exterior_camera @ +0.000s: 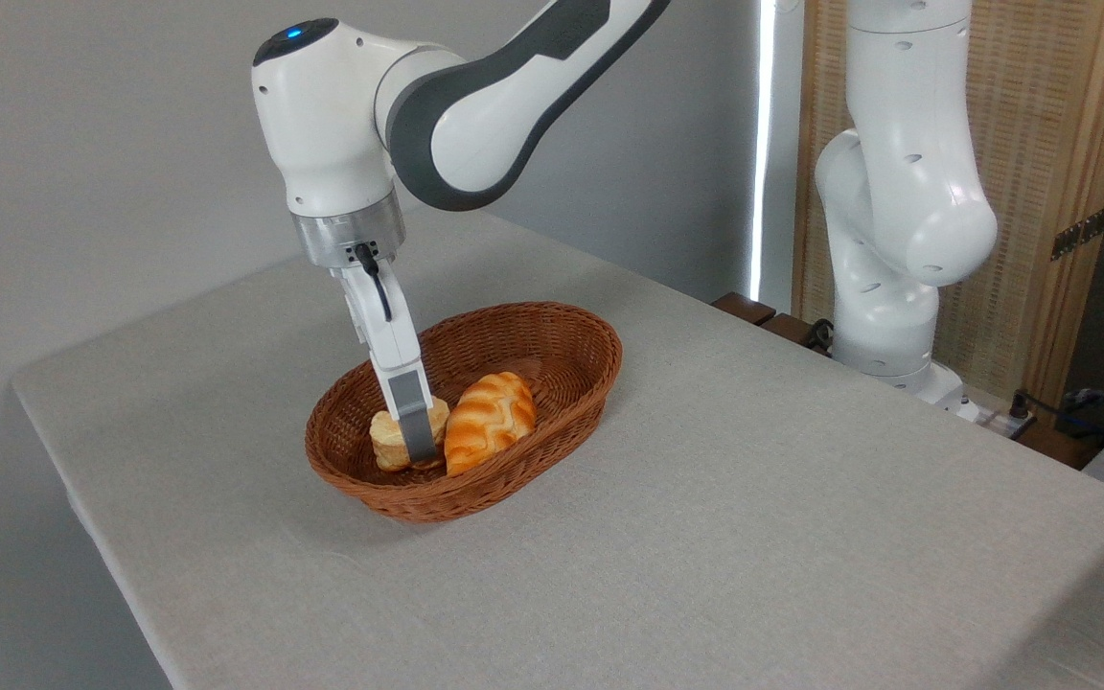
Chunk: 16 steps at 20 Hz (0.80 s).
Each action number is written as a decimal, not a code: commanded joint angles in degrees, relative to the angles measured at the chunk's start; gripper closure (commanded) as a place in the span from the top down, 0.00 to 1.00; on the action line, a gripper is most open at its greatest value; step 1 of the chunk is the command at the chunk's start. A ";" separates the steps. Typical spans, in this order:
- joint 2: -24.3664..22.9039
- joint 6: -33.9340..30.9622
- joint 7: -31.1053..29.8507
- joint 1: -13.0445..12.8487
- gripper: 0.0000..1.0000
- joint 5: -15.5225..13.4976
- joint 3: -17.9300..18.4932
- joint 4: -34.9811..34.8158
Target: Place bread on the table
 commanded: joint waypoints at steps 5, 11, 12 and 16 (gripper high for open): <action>-0.84 0.47 0.28 -0.45 0.48 0.94 0.54 -0.22; -1.89 0.30 -0.42 -0.53 0.48 0.50 0.45 0.31; -2.07 0.21 -0.42 -0.62 0.48 0.50 0.45 0.31; -3.56 0.21 -1.91 -0.80 0.48 0.15 0.45 0.84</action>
